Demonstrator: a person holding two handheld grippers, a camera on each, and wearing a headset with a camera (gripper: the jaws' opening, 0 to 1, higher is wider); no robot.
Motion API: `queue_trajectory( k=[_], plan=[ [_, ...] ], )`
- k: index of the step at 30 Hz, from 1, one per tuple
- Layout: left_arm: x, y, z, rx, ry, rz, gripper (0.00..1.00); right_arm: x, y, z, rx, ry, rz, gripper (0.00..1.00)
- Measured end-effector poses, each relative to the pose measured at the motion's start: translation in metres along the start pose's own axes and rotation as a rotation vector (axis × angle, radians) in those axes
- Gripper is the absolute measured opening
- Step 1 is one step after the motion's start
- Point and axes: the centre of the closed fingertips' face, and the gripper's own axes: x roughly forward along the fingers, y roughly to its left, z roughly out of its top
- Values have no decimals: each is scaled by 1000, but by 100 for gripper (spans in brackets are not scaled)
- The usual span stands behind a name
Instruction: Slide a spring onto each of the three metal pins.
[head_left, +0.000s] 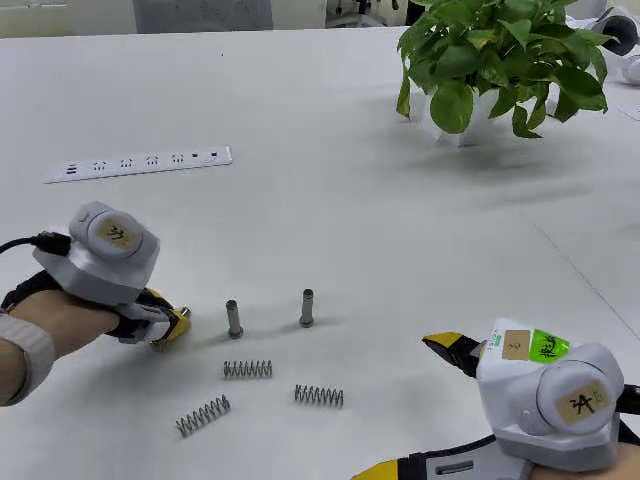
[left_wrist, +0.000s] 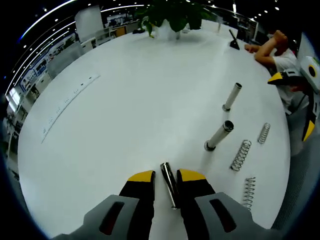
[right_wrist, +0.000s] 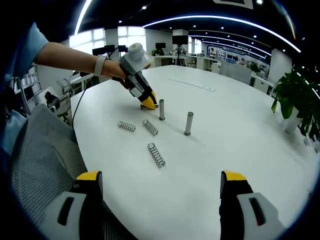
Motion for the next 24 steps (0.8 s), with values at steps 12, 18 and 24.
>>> queue_trajectory(
  k=[12, 18, 24],
  plan=[
    [5, 5, 0, -11, 152, 28, 12, 2, 3, 1, -10, -1, 1, 99],
    [2, 2, 0, -29, 198, 47, 9, 0, 3, -3, -1, 2, 0, 99],
    [-7, -6, -2, -48, 189, 55, 8, 0, 4, -6, 2, 4, 0, 99]
  ],
)
